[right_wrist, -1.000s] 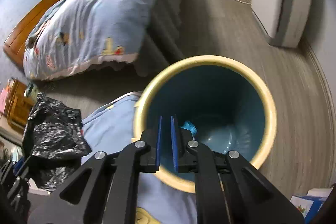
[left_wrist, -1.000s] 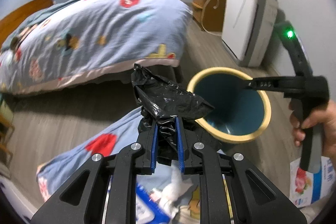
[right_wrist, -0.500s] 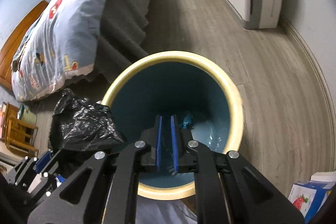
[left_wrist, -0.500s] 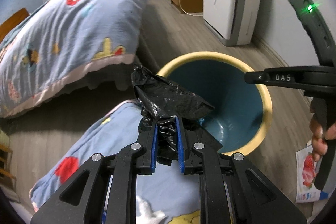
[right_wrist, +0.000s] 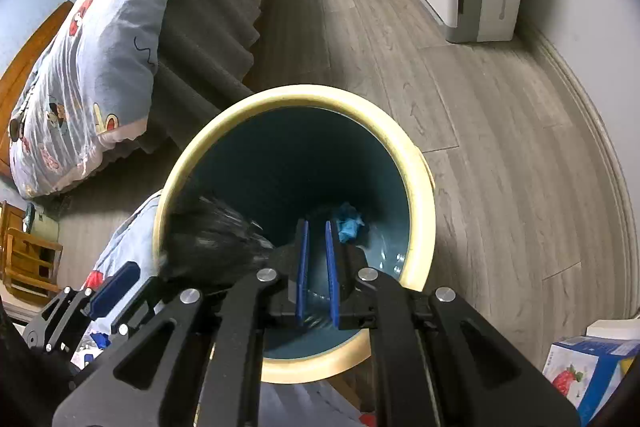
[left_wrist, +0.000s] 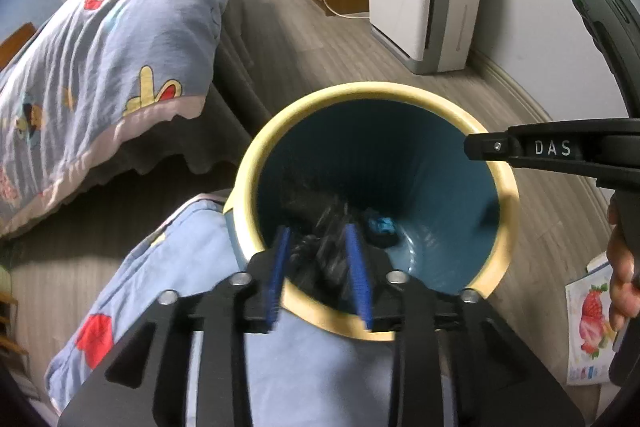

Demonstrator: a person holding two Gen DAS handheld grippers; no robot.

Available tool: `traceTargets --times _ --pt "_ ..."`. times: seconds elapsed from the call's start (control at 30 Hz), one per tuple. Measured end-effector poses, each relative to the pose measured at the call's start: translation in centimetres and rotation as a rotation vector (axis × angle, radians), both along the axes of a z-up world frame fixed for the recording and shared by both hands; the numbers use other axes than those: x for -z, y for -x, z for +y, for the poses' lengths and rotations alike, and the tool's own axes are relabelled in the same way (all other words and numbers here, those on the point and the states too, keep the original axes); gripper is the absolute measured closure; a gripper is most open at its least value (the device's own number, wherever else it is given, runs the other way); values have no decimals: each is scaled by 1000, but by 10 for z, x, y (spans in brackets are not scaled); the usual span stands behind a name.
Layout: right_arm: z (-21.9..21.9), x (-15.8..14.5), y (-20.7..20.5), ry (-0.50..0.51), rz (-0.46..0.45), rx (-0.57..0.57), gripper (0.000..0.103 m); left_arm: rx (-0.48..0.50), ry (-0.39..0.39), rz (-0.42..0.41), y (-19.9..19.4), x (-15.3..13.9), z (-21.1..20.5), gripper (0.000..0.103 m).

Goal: Collect trash
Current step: 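Carry the black bag and blue cloth over the bin and open both tools, then move both tools back over the pillow toward the wet-wipe pack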

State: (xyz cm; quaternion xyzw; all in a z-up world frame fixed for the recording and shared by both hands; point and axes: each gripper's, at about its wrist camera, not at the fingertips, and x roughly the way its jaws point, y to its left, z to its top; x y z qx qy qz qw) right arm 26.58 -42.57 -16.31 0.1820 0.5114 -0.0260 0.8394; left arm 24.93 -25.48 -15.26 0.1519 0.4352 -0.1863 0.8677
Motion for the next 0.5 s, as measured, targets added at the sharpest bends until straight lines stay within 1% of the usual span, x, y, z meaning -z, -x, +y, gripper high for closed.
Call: traceTargets --times 0.03,0.07,0.13,0.17,0.2,0.23,0.27,0.3,0.33,0.37,0.4,0.43,0.5 --pt "1 0 0 3 -1 -2 95 -6 4 -4 0 0 2 54" --pt "1 0 0 7 -1 -4 95 -12 7 -7 0 -1 3 51" --pt "2 -1 0 13 -2 -4 94 -27 10 -15 1 -3 7 37" --pt "1 -1 1 14 -3 -1 92 -35 13 -23 1 -4 10 33" --pt "1 -2 1 16 -3 2 85 -41 16 -31 2 -6 13 26" --pt "1 -3 2 21 -5 7 72 -49 17 -38 2 -7 15 20" --pt "1 -4 2 29 -9 12 63 -58 20 -46 3 -9 17 19" --pt "1 -6 3 37 -15 17 50 -68 23 -53 4 -11 21 16" --pt "1 -9 4 50 -25 26 39 -79 23 -57 5 -12 24 13" --pt "1 -11 4 56 -33 32 34 -91 22 -62 7 -14 27 12" --pt "1 -14 5 62 -41 38 22 -99 24 -63 8 -15 29 11" --pt "1 -16 5 68 -48 42 13 -103 27 -65 9 -18 32 11" --pt "1 -21 7 70 -63 46 7 -110 30 -73 13 -24 38 10"
